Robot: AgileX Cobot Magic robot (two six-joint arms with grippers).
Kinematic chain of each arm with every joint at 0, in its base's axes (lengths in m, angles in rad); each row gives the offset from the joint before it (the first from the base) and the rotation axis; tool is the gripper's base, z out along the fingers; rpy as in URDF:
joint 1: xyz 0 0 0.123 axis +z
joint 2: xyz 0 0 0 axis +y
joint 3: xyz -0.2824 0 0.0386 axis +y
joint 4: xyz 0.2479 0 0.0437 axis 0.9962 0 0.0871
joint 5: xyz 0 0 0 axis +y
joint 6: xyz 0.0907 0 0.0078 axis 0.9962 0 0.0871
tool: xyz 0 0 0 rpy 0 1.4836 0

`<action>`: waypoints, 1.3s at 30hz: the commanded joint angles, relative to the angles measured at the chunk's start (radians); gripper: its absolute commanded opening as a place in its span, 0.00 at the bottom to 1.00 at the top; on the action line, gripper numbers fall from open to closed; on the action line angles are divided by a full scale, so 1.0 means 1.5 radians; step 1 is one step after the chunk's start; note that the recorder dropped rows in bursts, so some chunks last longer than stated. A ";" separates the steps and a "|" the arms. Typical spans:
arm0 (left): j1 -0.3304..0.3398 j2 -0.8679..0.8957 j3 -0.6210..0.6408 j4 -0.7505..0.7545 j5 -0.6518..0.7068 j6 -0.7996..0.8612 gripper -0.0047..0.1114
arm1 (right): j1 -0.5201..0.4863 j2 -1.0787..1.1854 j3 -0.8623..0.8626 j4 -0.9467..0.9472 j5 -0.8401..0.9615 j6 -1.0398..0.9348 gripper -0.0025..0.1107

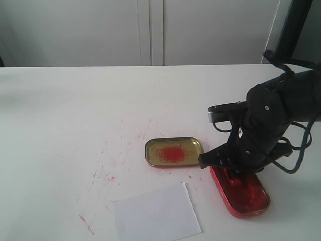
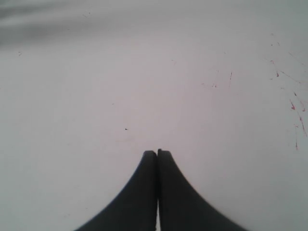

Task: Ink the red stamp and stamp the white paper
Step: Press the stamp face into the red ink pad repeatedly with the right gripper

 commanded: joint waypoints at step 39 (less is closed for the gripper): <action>0.002 -0.003 0.002 -0.007 0.000 0.000 0.04 | -0.035 0.017 -0.022 0.091 -0.019 -0.137 0.02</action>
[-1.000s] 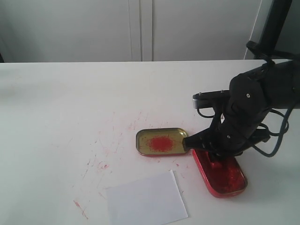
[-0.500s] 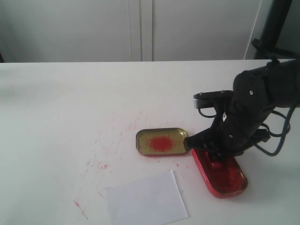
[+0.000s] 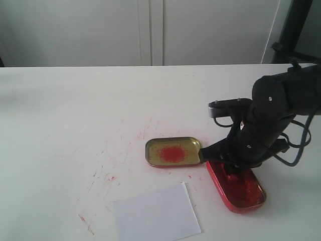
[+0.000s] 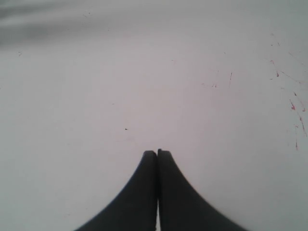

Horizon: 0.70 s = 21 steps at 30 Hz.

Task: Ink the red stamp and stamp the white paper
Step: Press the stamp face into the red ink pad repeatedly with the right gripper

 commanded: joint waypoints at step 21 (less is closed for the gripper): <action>0.002 -0.003 0.002 -0.007 0.000 0.000 0.04 | -0.059 0.010 -0.004 0.132 -0.005 -0.167 0.02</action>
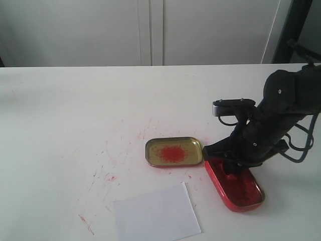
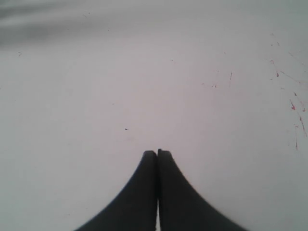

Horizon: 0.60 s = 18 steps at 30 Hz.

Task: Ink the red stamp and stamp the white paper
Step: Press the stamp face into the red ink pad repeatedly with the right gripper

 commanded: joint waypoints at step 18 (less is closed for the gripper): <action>0.002 -0.003 0.002 -0.007 0.000 0.000 0.04 | -0.034 0.020 -0.004 0.109 0.009 -0.111 0.02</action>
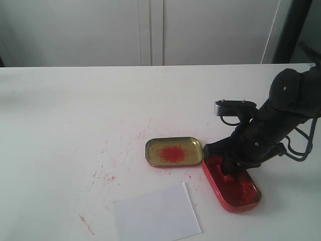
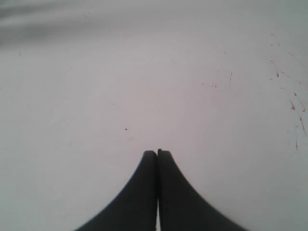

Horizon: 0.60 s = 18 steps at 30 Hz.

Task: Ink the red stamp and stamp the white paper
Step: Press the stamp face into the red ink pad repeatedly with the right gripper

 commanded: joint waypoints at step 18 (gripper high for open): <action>0.002 -0.003 0.002 -0.007 0.000 -0.001 0.04 | -0.058 0.002 -0.004 0.085 0.037 -0.128 0.02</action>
